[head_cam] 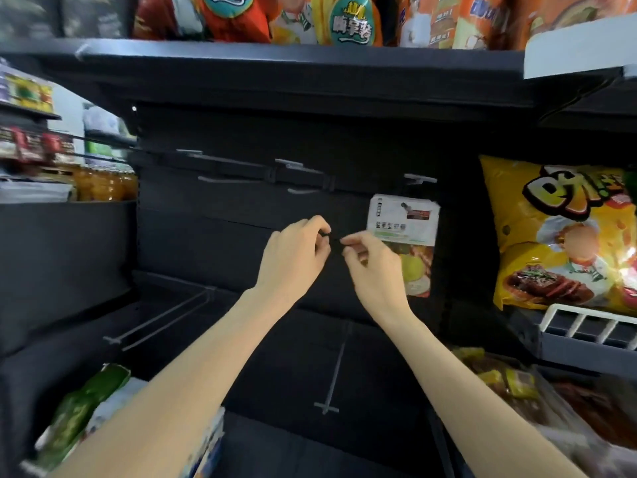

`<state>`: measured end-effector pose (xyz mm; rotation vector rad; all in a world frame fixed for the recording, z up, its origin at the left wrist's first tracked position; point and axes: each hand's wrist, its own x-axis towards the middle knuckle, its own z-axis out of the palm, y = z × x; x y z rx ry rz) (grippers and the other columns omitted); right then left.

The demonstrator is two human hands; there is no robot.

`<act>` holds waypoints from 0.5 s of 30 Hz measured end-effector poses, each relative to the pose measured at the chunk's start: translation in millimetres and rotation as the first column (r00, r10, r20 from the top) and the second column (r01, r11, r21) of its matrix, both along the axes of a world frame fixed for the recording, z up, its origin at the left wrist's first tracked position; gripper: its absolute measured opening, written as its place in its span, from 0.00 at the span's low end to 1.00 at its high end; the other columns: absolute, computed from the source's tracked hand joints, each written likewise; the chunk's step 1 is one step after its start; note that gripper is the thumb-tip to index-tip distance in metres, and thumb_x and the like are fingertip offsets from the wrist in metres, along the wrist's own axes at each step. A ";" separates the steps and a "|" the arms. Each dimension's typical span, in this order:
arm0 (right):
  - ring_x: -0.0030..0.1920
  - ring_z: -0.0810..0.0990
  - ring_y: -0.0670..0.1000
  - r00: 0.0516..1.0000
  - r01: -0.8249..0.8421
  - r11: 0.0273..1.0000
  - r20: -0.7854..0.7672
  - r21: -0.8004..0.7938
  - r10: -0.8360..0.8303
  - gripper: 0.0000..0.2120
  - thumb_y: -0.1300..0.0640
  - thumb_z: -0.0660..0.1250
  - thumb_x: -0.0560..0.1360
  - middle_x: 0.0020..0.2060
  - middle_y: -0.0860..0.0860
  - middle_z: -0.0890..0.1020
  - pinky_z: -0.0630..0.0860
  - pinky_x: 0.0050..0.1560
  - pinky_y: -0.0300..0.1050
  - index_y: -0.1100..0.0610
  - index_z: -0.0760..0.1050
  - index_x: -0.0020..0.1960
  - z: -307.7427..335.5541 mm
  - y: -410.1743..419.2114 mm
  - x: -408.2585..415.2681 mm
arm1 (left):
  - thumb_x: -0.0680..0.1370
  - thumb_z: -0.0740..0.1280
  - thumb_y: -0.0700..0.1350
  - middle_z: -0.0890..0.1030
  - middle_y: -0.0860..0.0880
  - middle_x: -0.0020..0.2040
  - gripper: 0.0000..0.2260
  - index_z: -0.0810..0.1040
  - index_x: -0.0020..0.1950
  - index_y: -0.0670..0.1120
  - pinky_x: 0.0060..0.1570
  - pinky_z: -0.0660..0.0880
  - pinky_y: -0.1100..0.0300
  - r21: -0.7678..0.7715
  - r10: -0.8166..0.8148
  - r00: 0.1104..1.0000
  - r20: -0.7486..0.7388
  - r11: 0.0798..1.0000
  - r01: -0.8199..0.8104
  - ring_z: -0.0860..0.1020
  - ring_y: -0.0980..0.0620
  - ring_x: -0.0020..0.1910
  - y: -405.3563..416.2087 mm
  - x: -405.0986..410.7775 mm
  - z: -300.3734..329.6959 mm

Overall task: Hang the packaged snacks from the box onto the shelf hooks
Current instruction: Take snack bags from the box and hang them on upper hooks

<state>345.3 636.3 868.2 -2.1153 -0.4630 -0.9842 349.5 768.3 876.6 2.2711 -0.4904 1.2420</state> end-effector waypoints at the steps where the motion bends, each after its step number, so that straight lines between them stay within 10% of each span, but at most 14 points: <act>1: 0.48 0.76 0.43 0.999 -0.045 0.999 -0.018 -0.004 0.045 0.09 0.59 0.61 0.79 0.49 0.48 0.79 0.71 0.46 0.31 0.54 0.76 0.57 -2.7 14.4 -3.4 | 0.78 0.64 0.43 0.80 0.52 0.45 0.08 0.76 0.56 0.46 0.47 0.75 0.50 -0.024 0.035 0.999 -0.019 0.999 -0.035 0.78 0.51 0.44 13.8 -6.8 -6.2; 15: 0.50 0.76 0.47 0.799 -0.534 0.841 -0.374 -0.083 0.471 0.10 0.61 0.60 0.78 0.52 0.50 0.79 0.70 0.48 0.39 0.55 0.77 0.56 -136.7 374.3 -39.8 | 0.76 0.65 0.43 0.79 0.52 0.40 0.06 0.79 0.52 0.49 0.44 0.71 0.60 -0.324 0.375 0.802 -0.465 0.771 -0.549 0.78 0.49 0.45 363.6 -99.7 -150.3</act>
